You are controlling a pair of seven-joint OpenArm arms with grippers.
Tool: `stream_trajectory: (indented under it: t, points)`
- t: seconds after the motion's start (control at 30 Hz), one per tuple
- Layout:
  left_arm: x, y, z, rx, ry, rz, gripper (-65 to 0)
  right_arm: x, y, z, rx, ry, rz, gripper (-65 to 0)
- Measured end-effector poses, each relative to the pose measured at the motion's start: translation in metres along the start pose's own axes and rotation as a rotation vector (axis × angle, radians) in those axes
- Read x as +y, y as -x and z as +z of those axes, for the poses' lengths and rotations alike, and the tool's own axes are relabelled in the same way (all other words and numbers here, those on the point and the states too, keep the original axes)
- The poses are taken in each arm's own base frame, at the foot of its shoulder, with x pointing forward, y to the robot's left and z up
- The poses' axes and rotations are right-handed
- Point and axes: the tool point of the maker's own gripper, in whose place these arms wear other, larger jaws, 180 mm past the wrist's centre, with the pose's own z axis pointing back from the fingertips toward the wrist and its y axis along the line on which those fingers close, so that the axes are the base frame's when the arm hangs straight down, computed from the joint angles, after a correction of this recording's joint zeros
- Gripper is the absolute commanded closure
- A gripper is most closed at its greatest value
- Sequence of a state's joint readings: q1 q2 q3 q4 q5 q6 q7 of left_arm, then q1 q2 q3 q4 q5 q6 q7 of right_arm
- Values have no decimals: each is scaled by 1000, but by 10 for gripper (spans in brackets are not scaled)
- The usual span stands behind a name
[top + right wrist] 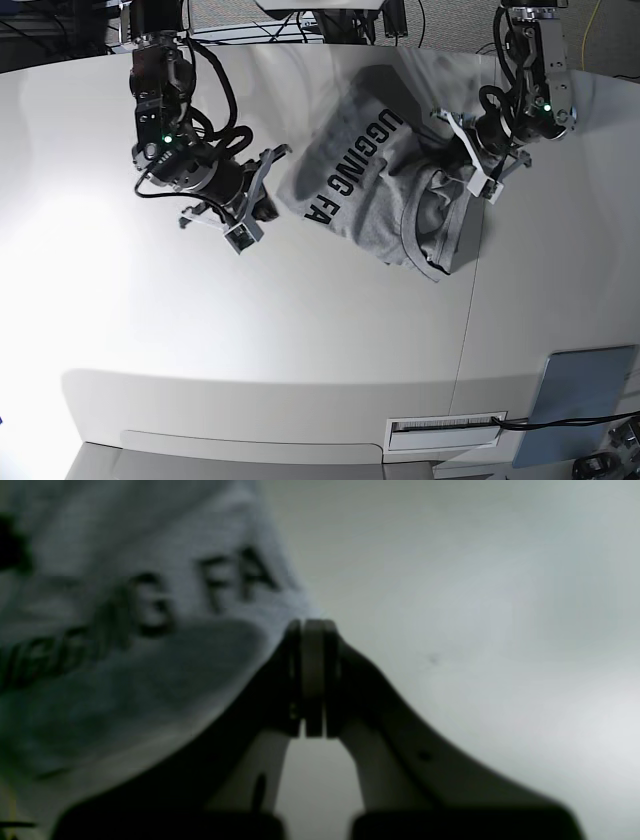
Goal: Fold the T-shirt properly
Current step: 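Lift and flip the folded bundle with both grippers, lettering side up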
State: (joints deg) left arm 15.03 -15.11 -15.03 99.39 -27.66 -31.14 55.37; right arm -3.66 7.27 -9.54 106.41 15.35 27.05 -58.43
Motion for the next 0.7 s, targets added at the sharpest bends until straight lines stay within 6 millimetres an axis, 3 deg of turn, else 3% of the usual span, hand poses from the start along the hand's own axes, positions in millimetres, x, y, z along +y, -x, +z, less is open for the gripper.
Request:
stream_trajectory:
  t: [0.07,0.2,0.33,0.37,0.53,0.63,0.7]
  points:
    - [-4,0,5,11,29,4,0,-1,4,-5,15,2,-9,0]
    - [5,2,8,20,-13,46,0,-10,-11,-20,-17,-4,-29,0]
    - [9,3,10,-12,-29,64,0,-17,-6,-31,14,-5,-48,0]
    - [15,0,12,-24,-47,76,-23,-16,-7,-32,11,-6,-50,0]
    - [56,-20,34,-127,-171,109,-287,-4,-17,-35,-7,-35,-64,0]
    - [65,-29,41,-185,-193,121,-310,-7,-13,-35,7,-26,-64,0]
    - [49,-33,37,-204,-114,96,-310,-8,-11,-34,21,-25,-63,0]
